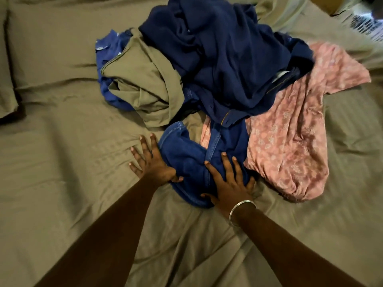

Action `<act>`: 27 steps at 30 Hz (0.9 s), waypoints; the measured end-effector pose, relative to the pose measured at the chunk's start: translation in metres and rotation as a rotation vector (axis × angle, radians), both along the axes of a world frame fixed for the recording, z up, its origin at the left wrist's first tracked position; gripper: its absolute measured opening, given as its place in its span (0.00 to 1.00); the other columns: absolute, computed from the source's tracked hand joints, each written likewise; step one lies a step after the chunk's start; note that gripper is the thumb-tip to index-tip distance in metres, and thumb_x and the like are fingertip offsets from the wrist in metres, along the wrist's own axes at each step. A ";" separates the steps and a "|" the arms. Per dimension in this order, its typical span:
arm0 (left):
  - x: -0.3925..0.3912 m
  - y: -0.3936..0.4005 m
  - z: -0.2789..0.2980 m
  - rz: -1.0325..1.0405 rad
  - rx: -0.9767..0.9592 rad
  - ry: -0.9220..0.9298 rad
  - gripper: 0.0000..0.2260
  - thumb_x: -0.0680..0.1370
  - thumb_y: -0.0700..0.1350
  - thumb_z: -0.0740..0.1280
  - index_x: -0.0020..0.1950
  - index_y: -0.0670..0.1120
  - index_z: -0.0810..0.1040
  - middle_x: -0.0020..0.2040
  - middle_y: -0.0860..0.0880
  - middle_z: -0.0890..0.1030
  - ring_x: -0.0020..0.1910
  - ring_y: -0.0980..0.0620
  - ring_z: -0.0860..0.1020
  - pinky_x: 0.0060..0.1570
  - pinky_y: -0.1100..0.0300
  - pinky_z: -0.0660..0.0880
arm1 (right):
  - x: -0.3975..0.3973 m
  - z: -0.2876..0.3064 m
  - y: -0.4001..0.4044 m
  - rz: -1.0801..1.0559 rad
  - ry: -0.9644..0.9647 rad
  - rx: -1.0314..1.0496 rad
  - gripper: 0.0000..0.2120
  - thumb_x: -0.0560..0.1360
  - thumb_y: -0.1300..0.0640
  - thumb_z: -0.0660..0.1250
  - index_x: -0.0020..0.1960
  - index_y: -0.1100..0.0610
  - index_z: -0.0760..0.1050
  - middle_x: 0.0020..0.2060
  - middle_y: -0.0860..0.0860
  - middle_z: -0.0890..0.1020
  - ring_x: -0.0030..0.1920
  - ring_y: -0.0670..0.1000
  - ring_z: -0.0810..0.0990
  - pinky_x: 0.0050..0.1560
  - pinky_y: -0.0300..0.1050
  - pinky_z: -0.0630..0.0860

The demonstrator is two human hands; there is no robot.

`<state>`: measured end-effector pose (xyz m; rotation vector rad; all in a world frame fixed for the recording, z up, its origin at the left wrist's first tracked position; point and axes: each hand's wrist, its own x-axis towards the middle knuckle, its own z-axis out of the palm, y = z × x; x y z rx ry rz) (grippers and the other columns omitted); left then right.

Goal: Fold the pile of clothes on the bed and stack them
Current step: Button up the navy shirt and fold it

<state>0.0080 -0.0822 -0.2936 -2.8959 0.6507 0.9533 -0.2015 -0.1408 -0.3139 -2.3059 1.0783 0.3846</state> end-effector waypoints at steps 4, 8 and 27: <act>0.000 -0.001 -0.003 -0.019 0.006 -0.004 0.73 0.55 0.58 0.83 0.73 0.58 0.23 0.73 0.53 0.22 0.74 0.40 0.26 0.71 0.33 0.35 | -0.002 -0.002 -0.001 0.004 -0.002 0.008 0.45 0.74 0.33 0.63 0.72 0.29 0.29 0.72 0.40 0.23 0.72 0.49 0.23 0.67 0.77 0.46; -0.004 0.000 -0.004 -0.030 -0.005 -0.044 0.72 0.54 0.60 0.82 0.75 0.57 0.26 0.75 0.52 0.24 0.75 0.39 0.28 0.71 0.33 0.36 | -0.001 -0.005 -0.002 0.021 0.020 0.001 0.44 0.73 0.31 0.61 0.71 0.29 0.27 0.71 0.41 0.22 0.66 0.47 0.15 0.68 0.77 0.48; -0.004 -0.003 -0.030 -0.046 -0.062 -0.125 0.72 0.57 0.59 0.81 0.72 0.53 0.21 0.72 0.48 0.19 0.72 0.37 0.23 0.68 0.33 0.31 | 0.035 0.014 0.008 -0.326 -0.091 -0.249 0.28 0.68 0.25 0.55 0.62 0.38 0.69 0.70 0.48 0.62 0.69 0.58 0.58 0.64 0.68 0.56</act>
